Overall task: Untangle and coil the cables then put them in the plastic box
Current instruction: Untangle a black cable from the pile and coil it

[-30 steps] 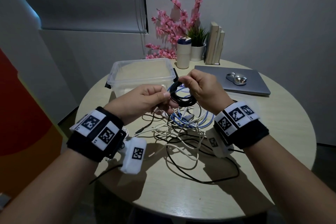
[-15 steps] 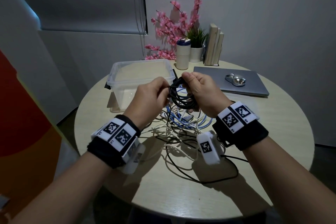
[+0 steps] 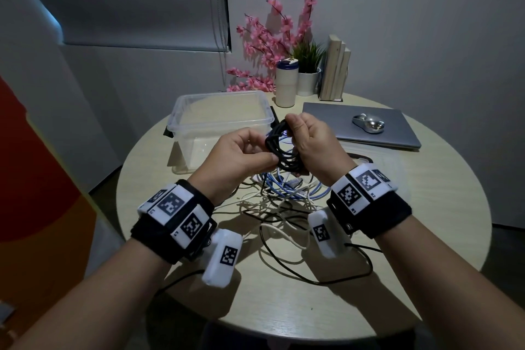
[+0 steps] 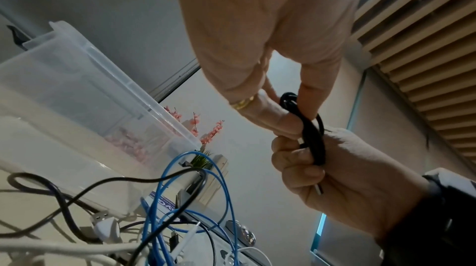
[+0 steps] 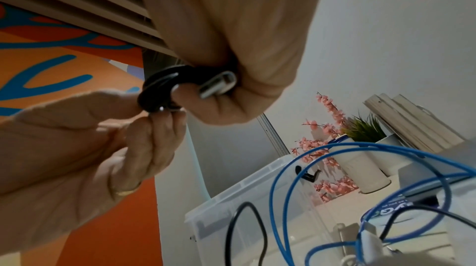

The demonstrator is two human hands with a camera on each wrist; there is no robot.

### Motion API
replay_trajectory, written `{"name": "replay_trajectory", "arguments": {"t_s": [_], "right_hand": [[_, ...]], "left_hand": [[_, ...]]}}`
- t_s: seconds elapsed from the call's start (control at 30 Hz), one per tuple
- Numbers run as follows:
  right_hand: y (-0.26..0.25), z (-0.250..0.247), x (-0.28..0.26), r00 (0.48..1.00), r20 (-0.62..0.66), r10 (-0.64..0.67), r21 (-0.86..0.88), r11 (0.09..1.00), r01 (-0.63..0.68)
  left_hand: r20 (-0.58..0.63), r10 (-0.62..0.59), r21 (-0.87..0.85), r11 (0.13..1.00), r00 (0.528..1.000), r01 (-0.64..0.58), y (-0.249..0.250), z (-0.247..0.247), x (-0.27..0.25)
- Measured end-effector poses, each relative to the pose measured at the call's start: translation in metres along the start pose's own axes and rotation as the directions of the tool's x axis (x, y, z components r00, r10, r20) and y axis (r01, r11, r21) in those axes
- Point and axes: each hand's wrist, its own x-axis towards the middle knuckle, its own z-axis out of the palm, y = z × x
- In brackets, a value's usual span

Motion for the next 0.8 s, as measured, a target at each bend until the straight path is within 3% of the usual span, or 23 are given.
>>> {"name": "replay_trajectory", "arguments": {"t_s": [0.27, 0.47, 0.53, 0.63, 0.73, 0.8], "right_hand": [[-0.004, -0.001, -0.007, 0.979, 0.200, 0.028, 0.177, 0.982, -0.065], [-0.003, -0.002, -0.010, 0.978, 0.205, -0.034, 0.272, 0.962, -0.023], [-0.005, -0.003, -0.011, 0.972, 0.233, -0.013, 0.200, 0.979, -0.035], [-0.007, -0.004, -0.012, 0.964, 0.264, 0.031, -0.041, 0.999, -0.021], [-0.008, -0.004, -0.011, 0.951, 0.303, 0.064, -0.294, 0.955, 0.030], [-0.009, -0.004, -0.010, 0.944, 0.319, 0.080, -0.365, 0.930, 0.045]], "left_hand": [[-0.117, -0.085, -0.036, 0.996, 0.990, 0.081, 0.002, 0.001, 0.005], [-0.152, -0.140, -0.024, 0.990, 0.978, 0.137, 0.000, -0.008, 0.009], [-0.167, -0.148, -0.025, 0.989, 0.975, 0.146, -0.001, -0.009, 0.010], [-0.203, -0.156, -0.003, 0.987, 0.967, 0.158, -0.002, -0.010, 0.012], [-0.205, -0.160, 0.018, 0.986, 0.966, 0.167, -0.003, -0.008, 0.010], [-0.201, -0.166, 0.022, 0.985, 0.965, 0.174, -0.004, -0.006, 0.008]]}}
